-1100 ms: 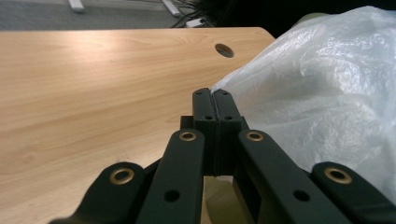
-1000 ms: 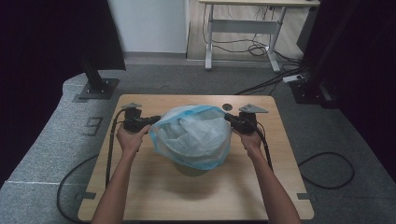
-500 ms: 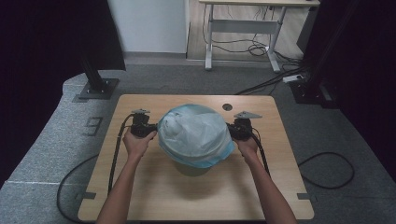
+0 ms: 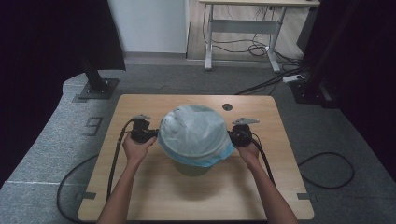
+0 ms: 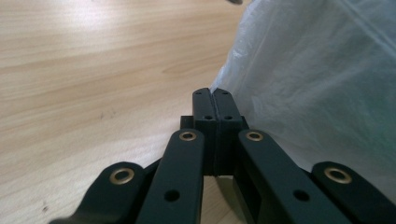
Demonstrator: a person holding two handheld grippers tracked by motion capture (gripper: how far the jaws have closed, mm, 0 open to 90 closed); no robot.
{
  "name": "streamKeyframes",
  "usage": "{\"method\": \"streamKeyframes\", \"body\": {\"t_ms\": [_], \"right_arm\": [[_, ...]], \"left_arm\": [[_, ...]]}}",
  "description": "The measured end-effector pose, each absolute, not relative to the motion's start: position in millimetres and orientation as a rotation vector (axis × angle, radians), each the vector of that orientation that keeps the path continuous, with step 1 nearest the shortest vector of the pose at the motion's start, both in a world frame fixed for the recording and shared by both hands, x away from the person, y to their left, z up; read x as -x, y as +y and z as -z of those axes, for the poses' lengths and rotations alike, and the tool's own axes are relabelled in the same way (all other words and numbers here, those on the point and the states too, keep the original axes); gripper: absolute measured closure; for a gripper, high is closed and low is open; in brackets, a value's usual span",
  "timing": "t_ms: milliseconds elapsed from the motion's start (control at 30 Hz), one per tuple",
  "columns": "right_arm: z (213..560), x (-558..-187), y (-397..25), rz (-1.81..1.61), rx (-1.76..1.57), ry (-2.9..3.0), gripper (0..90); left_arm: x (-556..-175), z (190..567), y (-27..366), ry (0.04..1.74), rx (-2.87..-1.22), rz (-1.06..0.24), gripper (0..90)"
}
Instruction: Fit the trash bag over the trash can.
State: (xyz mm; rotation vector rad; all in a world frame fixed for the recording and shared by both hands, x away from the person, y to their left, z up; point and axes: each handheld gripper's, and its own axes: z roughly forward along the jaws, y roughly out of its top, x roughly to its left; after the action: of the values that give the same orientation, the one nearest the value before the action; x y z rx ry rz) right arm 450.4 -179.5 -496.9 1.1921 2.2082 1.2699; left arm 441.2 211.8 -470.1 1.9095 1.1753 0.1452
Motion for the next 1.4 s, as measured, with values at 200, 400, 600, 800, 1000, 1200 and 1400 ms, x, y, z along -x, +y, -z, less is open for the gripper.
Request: {"method": "streamKeyframes", "body": {"t_ms": [200,400,600,800,1000,1200,1400], "right_arm": [[497,-442,-187,-1.286,-1.200,2.162,83.7],[477,-422,-221,-1.375,-1.218,1.989,66.3],[448,-386,-240,-1.489,-1.083,1.943,56.1],[433,-354,-235,-1.619,-0.955,2.060,41.4],[423,-342,-212,-1.708,-0.923,2.115,27.0],[425,-339,-191,-1.693,-0.890,2.212,24.8],[435,-336,-189,-1.678,-0.881,2.217,46.1]], "left_arm": [[-435,475,213,1.179,-1.935,-0.167,90.0],[-431,477,214,1.166,-1.937,-0.170,90.0],[-429,476,216,1.170,-1.930,-0.175,90.0],[-428,475,219,1.179,-1.923,-0.175,90.0],[-428,474,219,1.179,-1.924,-0.175,90.0],[-427,474,222,1.180,-1.915,-0.170,90.0],[-426,474,222,1.176,-1.915,-0.167,90.0]]}}
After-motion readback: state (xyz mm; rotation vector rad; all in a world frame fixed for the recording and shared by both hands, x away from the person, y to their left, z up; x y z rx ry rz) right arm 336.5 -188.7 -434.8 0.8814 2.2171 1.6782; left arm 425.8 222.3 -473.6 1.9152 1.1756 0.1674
